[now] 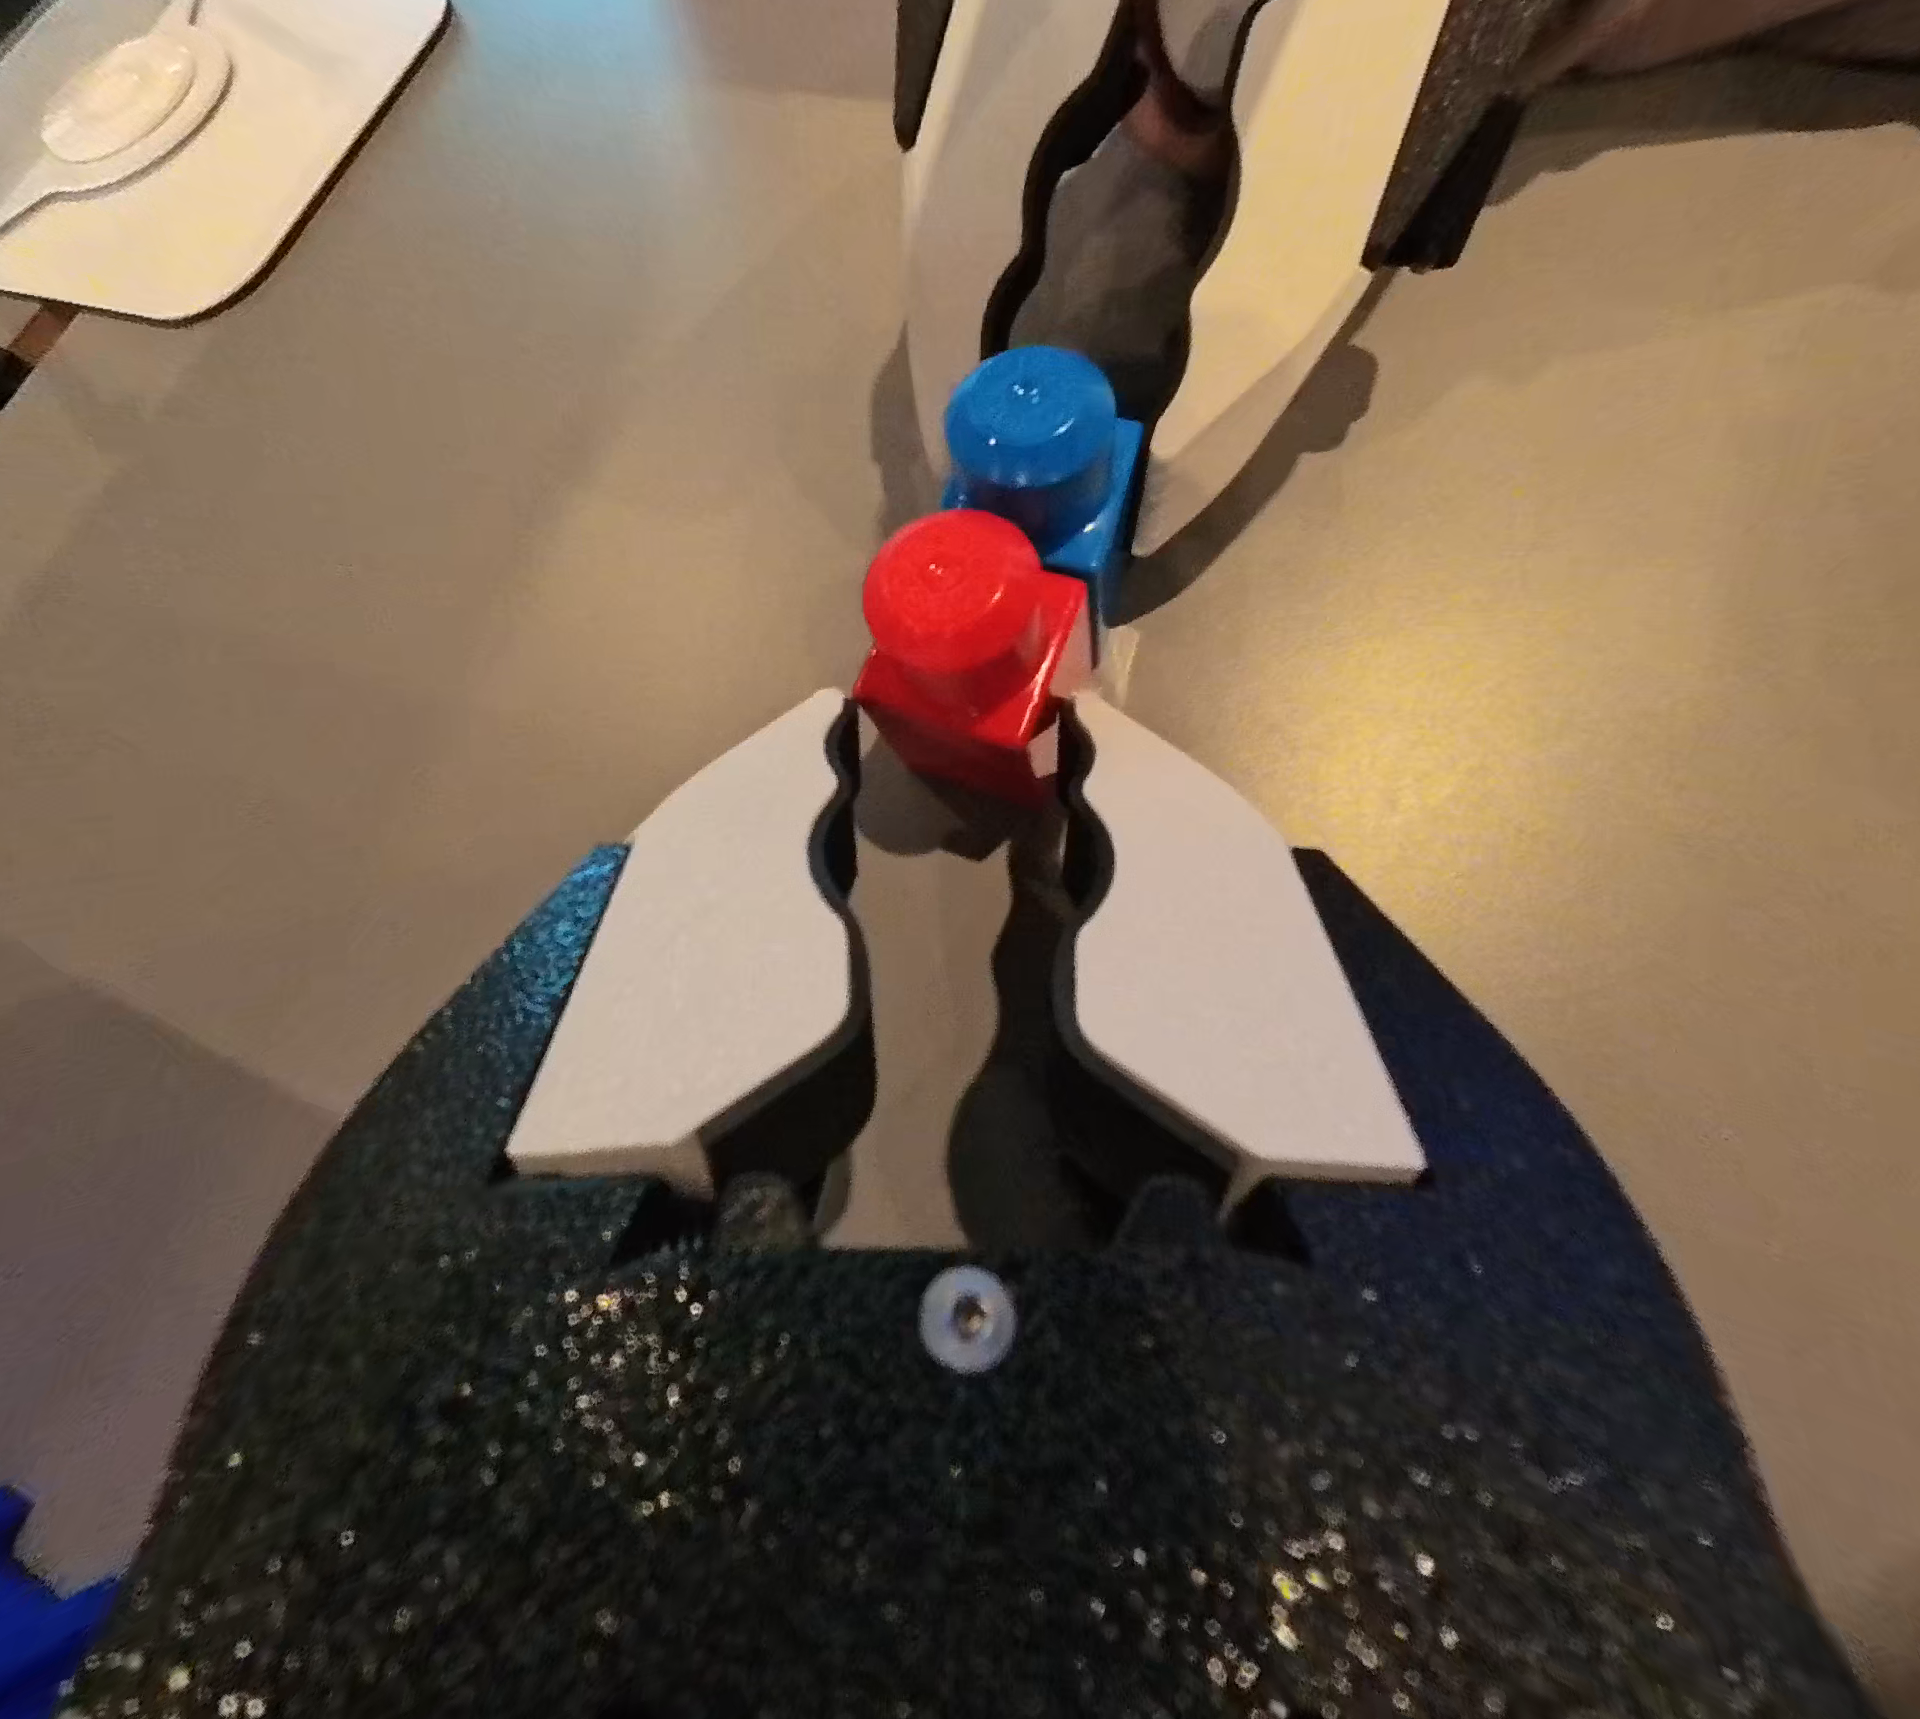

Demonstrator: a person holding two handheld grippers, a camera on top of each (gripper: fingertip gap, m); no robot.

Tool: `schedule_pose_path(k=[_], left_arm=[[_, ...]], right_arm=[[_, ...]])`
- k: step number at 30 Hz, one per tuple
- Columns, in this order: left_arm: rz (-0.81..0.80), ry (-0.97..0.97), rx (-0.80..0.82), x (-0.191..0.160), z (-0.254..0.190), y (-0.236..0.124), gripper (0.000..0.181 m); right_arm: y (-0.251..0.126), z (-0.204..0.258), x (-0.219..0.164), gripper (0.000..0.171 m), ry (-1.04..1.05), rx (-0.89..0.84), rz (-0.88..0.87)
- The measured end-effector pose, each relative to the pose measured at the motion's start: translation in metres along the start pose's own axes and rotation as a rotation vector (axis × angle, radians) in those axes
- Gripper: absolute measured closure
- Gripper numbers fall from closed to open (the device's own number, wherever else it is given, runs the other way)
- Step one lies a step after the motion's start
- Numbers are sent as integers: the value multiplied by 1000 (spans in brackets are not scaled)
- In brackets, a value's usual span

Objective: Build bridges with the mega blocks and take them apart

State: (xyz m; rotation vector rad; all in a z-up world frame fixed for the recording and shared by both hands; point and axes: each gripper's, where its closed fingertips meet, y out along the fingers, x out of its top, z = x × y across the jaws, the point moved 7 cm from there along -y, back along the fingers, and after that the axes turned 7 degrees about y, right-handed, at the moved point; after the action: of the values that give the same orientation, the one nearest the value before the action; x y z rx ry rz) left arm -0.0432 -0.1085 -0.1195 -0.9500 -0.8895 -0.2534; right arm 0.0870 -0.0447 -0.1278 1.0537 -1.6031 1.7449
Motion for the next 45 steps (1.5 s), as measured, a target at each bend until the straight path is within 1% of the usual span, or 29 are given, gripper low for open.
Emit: schedule_pose_path(k=[28,29,33,36,39,41,43,44,45], left_arm=[[8,-25,6,-2,1,2,145],[13,-25,22,-2,2,2,144],[-26,-49,67,2,5,-4,135],[-103,-105,91,12,4,-15,127],[-216,-144,89,33,-7,-35,122],[-254,-129,113,50,-19,-56,122],[-245,-78,195,63,-25,-84,122],[-246,-38,262,67,-26,-102,125],[-254,4,350,68,-24,-121,133]], right_arm=[[0,0,0,134,-1,-14,-1],[0,1,0,133,-12,-2,-3],[-5,1,4,108,-4,3,-69],[-16,-3,11,96,7,-26,-159],[-31,-6,23,96,-22,-98,-308],[-41,-8,30,97,-61,-181,-392],[-47,-9,34,101,-93,-264,-456],[-49,-10,35,105,-95,-296,-476],[-49,-10,36,107,-89,-314,-485]])
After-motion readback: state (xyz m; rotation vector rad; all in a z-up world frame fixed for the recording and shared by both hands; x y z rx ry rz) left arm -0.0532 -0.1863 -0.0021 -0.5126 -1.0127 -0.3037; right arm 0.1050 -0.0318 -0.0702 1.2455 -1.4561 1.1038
